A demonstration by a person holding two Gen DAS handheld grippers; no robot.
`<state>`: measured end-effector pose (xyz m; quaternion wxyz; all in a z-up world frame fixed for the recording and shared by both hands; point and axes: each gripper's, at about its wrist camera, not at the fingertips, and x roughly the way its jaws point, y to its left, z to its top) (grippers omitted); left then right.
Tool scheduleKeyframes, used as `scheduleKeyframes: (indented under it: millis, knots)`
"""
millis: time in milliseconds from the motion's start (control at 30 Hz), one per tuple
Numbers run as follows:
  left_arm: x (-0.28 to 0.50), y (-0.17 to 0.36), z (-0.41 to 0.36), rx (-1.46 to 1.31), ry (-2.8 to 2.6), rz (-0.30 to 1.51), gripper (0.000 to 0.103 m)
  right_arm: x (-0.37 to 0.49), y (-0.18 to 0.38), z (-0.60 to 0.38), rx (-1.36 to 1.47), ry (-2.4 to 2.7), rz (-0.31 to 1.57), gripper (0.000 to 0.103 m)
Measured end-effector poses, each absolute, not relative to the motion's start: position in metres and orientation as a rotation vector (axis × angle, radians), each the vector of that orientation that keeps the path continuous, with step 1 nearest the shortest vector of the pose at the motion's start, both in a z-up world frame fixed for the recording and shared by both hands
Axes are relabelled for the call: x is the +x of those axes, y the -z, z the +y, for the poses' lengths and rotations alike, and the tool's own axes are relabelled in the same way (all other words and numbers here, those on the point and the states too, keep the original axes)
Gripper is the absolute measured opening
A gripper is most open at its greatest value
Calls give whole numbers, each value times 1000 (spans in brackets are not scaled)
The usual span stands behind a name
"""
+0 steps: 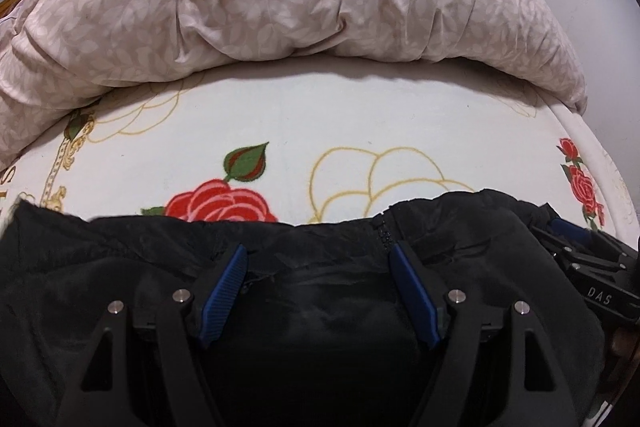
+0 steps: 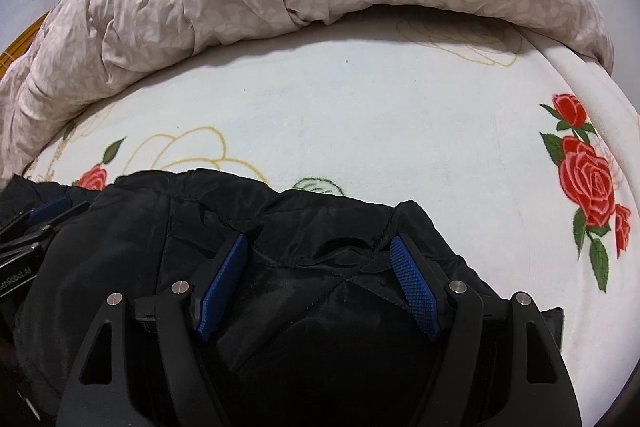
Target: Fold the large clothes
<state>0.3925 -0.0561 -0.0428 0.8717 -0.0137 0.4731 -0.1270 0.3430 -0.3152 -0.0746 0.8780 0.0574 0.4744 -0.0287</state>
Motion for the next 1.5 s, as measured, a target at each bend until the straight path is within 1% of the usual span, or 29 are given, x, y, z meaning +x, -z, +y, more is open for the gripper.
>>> scheduleKeyframes:
  millis: [33, 167, 233, 300, 400, 467, 533, 633, 800, 900, 967, 1000, 1033, 1167, 1233, 1300, 1367, 1433, 1500]
  knots:
    - [390, 34, -51, -36, 262, 987, 73, 339, 65, -317, 117, 69, 983, 73]
    - [362, -6, -9, -38, 265, 874, 73, 306, 25, -329, 153, 76, 889, 73]
    - [345, -11, 16, -33, 229, 828, 73, 292, 22, -338, 165, 94, 873, 73]
    - [337, 0, 47, -32, 159, 822, 73, 291, 35, -343, 165, 116, 911, 73]
    - [341, 37, 84, -76, 61, 899, 73, 294, 57, -347, 168, 127, 942, 73]
    - [342, 63, 95, -129, 67, 927, 76, 300, 68, -347, 161, 120, 946, 74]
    - [343, 80, 98, -176, 75, 917, 78, 304, 75, -348, 175, 114, 953, 75]
    - [348, 93, 101, -229, 77, 888, 80, 308, 84, -349, 189, 111, 948, 76]
    - [354, 103, 98, -254, 87, 879, 80, 310, 95, -349, 203, 115, 924, 77]
    - [357, 102, 95, -231, 72, 897, 80, 311, 91, -350, 203, 119, 932, 78]
    - [358, 91, 92, -191, 46, 922, 79, 312, 82, -350, 188, 133, 958, 78]
    - [356, 83, 91, -175, 38, 920, 76, 311, 71, -348, 168, 152, 965, 77]
    - [351, 71, 90, -163, 36, 910, 75, 307, 55, -344, 147, 166, 948, 76]
    - [332, 29, 81, -136, 51, 855, 75, 292, 4, -322, 139, 104, 865, 76]
    - [323, 11, 73, -133, 74, 821, 75, 286, -10, -297, 113, 38, 854, 76]
    - [317, 3, 66, -145, 95, 809, 75, 287, -6, -277, 99, -7, 880, 76]
    - [317, 7, 65, -130, 85, 802, 75, 293, 12, -261, 74, -27, 924, 76]
    - [326, 26, 74, -116, 41, 852, 75, 305, 40, -255, 58, -33, 995, 76]
    - [339, 54, 93, -158, -5, 938, 76, 309, 55, -257, 70, -30, 995, 76]
